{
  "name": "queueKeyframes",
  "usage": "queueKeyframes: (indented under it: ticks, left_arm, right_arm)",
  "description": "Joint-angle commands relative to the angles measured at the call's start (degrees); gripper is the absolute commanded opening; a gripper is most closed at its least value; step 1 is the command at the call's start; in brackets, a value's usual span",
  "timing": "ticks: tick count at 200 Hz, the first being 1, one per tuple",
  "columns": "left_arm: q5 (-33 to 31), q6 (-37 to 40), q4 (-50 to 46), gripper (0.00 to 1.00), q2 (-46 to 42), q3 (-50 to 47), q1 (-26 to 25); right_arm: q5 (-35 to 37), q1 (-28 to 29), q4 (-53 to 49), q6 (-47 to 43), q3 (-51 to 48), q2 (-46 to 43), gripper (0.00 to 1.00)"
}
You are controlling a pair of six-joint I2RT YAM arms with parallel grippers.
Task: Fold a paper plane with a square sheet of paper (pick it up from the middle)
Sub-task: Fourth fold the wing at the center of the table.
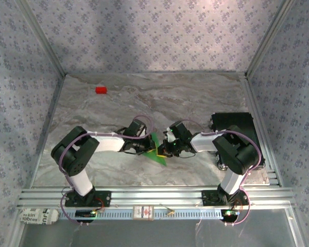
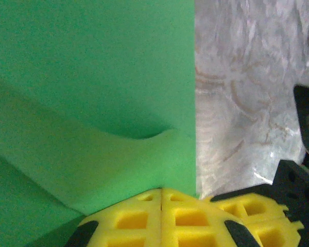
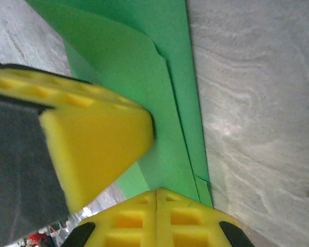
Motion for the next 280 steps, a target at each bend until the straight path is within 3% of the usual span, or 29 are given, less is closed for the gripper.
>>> queueKeyframes:
  ticks: [1, 168, 280]
  left_arm:
    - [-3.8, 0.3, -2.9, 0.01, 2.0, -0.3, 1.0]
    - [-0.2, 11.0, -6.9, 0.04, 3.9, 3.8, 16.5]
    - [0.3, 13.1, -14.6, 0.03, 1.8, 9.4, 19.6]
  right_arm:
    - [3.9, -0.3, -7.5, -1.9, -2.9, 2.5, 0.0]
    - [3.1, -0.4, -7.2, -3.1, -4.2, 3.5, 0.0]
    - [2.6, -0.5, -7.6, -3.4, -3.1, 3.4, 0.0]
